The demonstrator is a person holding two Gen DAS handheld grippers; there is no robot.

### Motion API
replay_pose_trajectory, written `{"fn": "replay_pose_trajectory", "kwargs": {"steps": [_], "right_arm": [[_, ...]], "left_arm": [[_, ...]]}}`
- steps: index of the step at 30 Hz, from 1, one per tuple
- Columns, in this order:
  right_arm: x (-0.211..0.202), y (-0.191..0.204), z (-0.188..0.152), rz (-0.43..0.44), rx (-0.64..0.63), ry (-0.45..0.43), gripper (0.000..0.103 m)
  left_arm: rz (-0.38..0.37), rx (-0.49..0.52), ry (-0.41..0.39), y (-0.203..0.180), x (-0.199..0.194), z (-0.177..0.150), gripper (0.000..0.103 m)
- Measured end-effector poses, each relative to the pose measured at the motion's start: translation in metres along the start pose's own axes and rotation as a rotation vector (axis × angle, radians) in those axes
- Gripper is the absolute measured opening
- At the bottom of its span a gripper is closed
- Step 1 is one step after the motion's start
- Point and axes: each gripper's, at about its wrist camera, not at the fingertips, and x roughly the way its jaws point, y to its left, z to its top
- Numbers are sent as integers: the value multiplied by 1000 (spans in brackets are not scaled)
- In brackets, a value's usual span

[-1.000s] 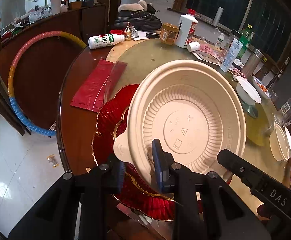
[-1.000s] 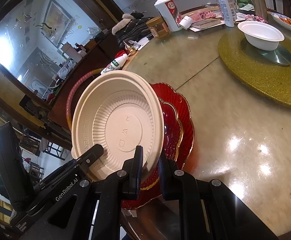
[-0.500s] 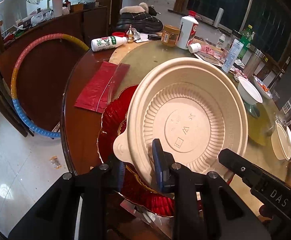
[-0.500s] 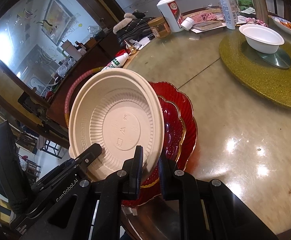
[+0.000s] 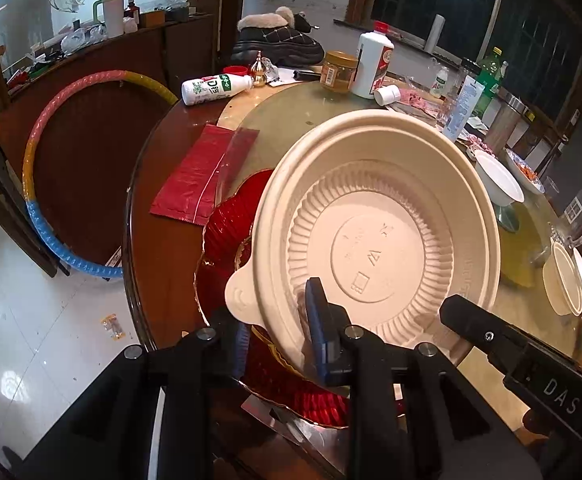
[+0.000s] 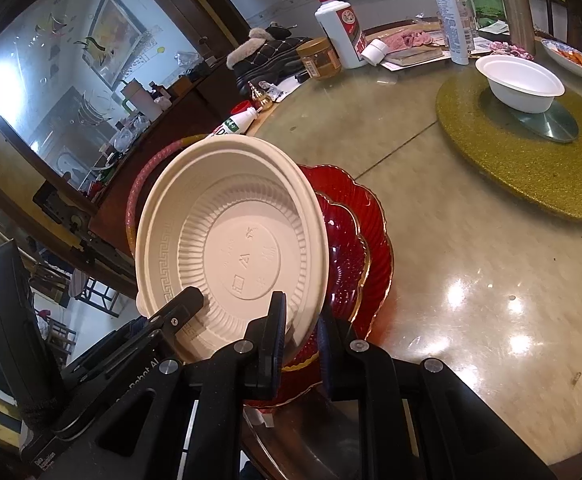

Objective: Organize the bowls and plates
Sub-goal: 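Carry the beige bowl over the red plate stack with the right gripper, then lower the beige bowl onto the red plates and open the grippers, then move both grippers to the white bowl on the gold lazy susan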

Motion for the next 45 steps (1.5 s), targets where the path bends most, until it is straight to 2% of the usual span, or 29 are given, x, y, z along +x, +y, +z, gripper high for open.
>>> {"fn": "replay_pose_trajectory", "kwargs": {"steps": [20, 22, 23, 24, 25, 27, 29, 31, 33, 35, 38, 41, 45], "right_arm": [[-1, 2, 1, -25, -28, -6, 18], [-2, 2, 2, -22, -31, -13, 18], [-2, 3, 3, -26, -33, -16, 18], [-3, 2, 3, -32, -36, -21, 19], [-3, 3, 3, -31, -37, -25, 20], [-4, 1, 3, -33, -34, -26, 26], [-4, -2, 3, -23, -26, -25, 26], [-6, -5, 4, -14, -18, -29, 33], [-8, -8, 4, 0, -5, -37, 56], [-12, -12, 6, 25, 6, -49, 69], [-19, -17, 9, 55, 16, -62, 71], [-28, -27, 13, 79, 27, -83, 73], [-41, -54, 24, 103, 87, -103, 73]], "left_arm": [[9, -7, 16, -1, 4, 1, 26], [7, -13, 29, 0, 6, 1, 31], [6, -19, 37, 1, 7, 1, 42], [-1, -26, 39, 2, 7, 2, 46], [-5, -34, 39, 3, 6, 2, 46], [2, -44, 37, 4, 4, 2, 49], [12, -52, 26, 5, 0, 3, 57], [14, -72, 5, 8, -5, 3, 59], [19, -93, -30, 10, -13, 5, 61], [19, -113, -78, 11, -22, 7, 67], [-9, -135, -129, 8, -33, 11, 81], [-24, -123, -144, -3, -38, 17, 81], [-65, -67, -115, -31, -35, 29, 81]]}}
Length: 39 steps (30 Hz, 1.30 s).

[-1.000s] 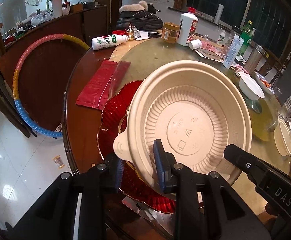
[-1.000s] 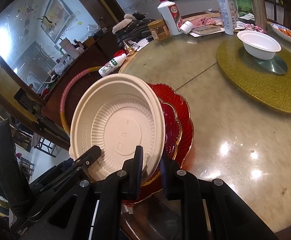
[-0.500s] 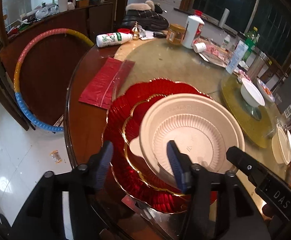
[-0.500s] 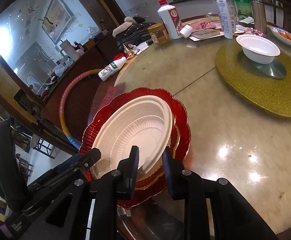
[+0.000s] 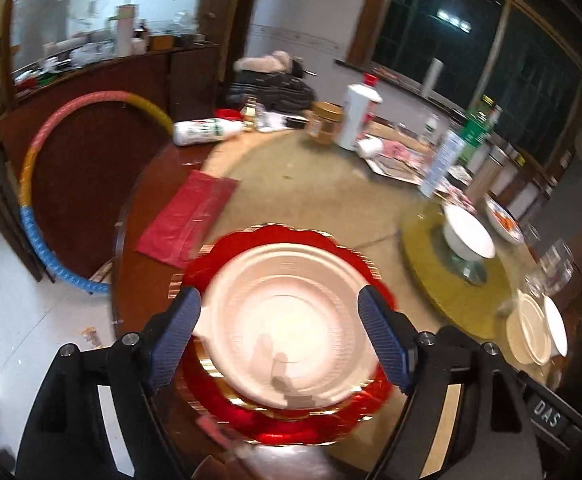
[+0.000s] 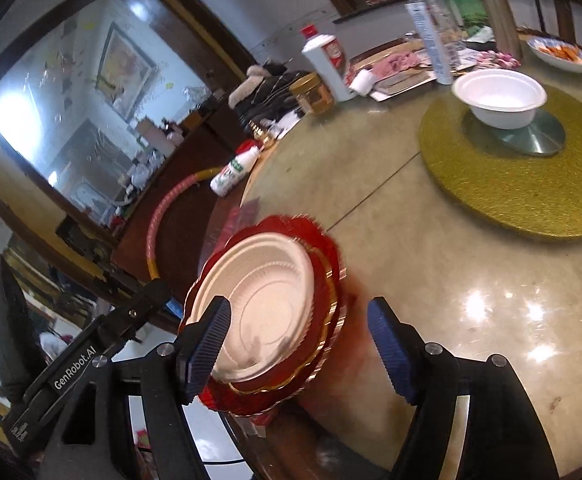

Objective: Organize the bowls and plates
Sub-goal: 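Move both grippers to the white bowl on the gold lazy susan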

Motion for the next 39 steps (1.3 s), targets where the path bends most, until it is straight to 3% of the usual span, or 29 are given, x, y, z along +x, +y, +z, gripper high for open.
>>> {"fn": "replay_pose_trajectory", "kwargs": {"steps": [9, 15, 25, 29, 37, 39], "right_arm": [[-31, -85, 53, -57, 171, -75, 73], [-37, -138, 102, -121, 255, -84, 73], [-15, -217, 177, -186, 390, -59, 72], [3, -235, 197, -236, 414, -37, 51], [36, -262, 208, -294, 446, 10, 43], [42, -264, 207, -299, 448, 18, 37]], "left_arm": [[-114, 140, 82, -96, 28, 21, 81], [-124, 133, 158, -163, 78, 38, 81], [-96, -3, 223, -234, 168, 43, 81], [-59, -22, 185, -249, 188, 46, 81], [22, -23, 205, -255, 231, 50, 81], [30, -7, 210, -258, 237, 47, 72]]}}
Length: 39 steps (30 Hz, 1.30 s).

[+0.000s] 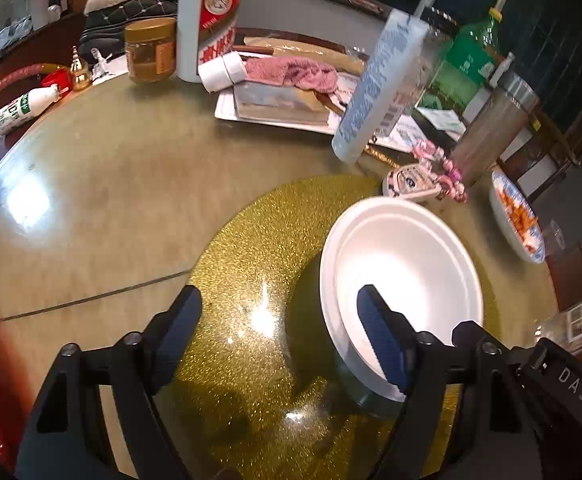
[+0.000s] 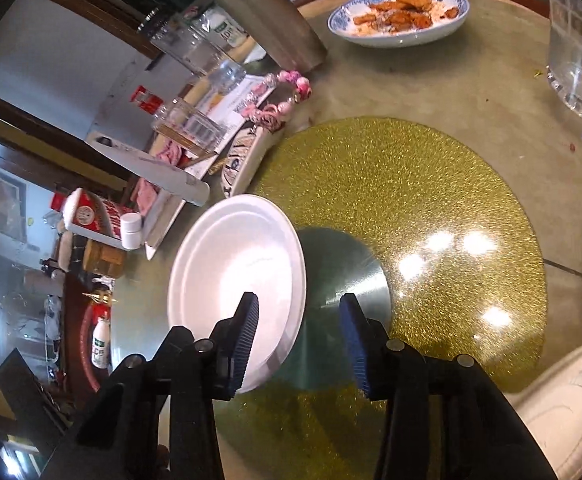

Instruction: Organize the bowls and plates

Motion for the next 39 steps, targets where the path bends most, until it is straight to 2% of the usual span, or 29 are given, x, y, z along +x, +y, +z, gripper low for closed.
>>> {"fn": "replay_pose_trajectory", "kwargs": {"steps": [1, 3, 4, 6, 8, 13, 18, 25, 39], "right_arm": [[2, 0, 0, -4, 0, 1, 35], [5, 1, 0, -19, -7, -2, 22], [7, 1, 0, -18, -12, -3, 19], [8, 3, -3, -3, -21, 1, 11], [6, 10, -8, 3, -45, 14, 7], [-5, 12, -25, 8, -60, -3, 7], [-26, 13, -48, 24, -77, -22, 7], [-64, 9, -105, 36, -117, -62, 8], [-114, -19, -204, 45, -109, -99, 9]], "left_arm": [[7, 8, 5, -1, 3, -1, 69], [19, 27, 19, -4, 10, -3, 53], [15, 45, 29, -6, 13, -4, 48], [-7, 80, 35, -12, 13, -5, 26], [-3, 110, 41, -16, 9, -7, 15], [-14, 115, 51, -8, -1, -13, 15], [-16, 148, 27, 2, -25, -30, 15], [-31, 183, -13, 23, -67, -59, 15], [-78, 280, -7, 58, -114, -128, 15]]}}
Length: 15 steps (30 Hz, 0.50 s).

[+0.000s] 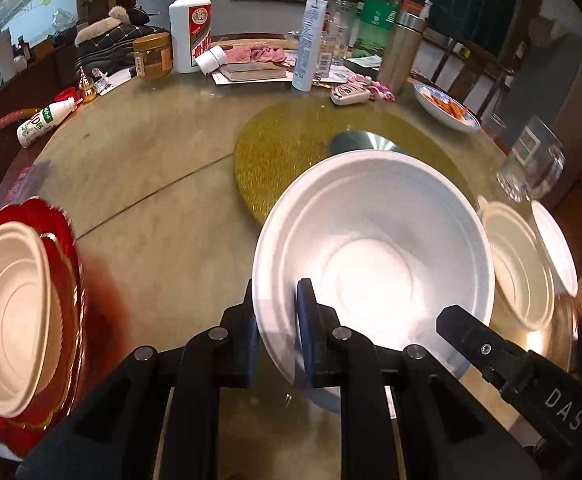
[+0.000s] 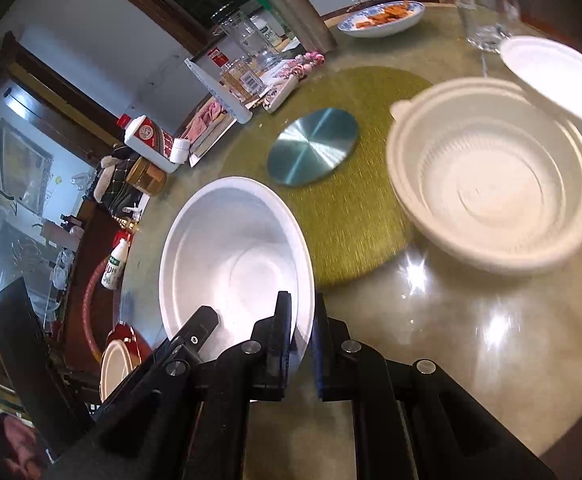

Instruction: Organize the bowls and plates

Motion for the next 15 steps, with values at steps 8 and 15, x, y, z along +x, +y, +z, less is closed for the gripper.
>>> {"fn": "replay_pose_trajectory", "kwargs": {"steps": [8, 15], "right_arm": [[-17, 0, -30, -28, -12, -21, 9], [-21, -2, -49, -33, -22, -15, 10]], "left_arm": [[-15, 43, -3, 4, -13, -26, 16], [-24, 72, -3, 10, -20, -38, 15]]}}
